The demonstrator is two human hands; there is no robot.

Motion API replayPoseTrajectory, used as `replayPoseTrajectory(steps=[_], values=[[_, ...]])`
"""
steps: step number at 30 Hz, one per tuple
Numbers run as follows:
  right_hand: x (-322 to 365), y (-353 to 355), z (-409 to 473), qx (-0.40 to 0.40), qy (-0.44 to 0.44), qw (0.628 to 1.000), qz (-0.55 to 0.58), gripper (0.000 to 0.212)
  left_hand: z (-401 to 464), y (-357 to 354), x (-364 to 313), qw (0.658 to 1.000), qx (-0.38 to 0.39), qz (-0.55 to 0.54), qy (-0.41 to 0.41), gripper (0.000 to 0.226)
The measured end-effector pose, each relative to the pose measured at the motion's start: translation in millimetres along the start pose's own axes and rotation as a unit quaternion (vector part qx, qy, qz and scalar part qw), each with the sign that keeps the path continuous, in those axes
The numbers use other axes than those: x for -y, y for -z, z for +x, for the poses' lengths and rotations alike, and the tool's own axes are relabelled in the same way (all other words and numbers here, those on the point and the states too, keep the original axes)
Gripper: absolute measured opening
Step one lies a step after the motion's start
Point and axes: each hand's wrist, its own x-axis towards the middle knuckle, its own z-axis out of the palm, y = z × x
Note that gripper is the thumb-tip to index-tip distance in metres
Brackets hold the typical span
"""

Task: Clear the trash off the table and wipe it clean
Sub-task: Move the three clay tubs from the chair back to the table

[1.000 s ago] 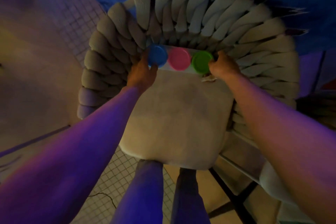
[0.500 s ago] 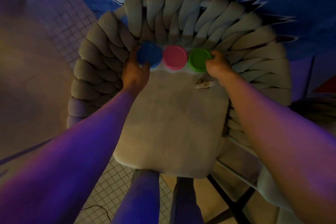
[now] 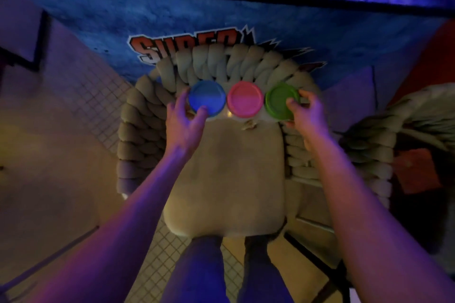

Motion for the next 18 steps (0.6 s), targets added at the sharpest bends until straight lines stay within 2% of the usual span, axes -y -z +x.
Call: replayPoseTrajectory(steps=[4, 13, 18], values=[[-7.4, 52.9, -48.5, -0.035, -0.01, 0.998, 0.057, 0.05, -36.1, 1.9, -36.4, 0.998, 0.027, -0.008, -0.048, 0.058], [-46.8, 167.2, -155.8, -0.118, -0.039, 0.957, 0.263, 0.024, -124.0, -25.9, -101.0, 0.979, 0.13, -0.051, -0.149, 0.064], [-84.2, 230.6, -224.3, -0.187, -0.033, 0.929, 0.319, 0.023, -189.6, -54.4, -133.4, 0.956, 0.192, -0.048, -0.216, 0.06]])
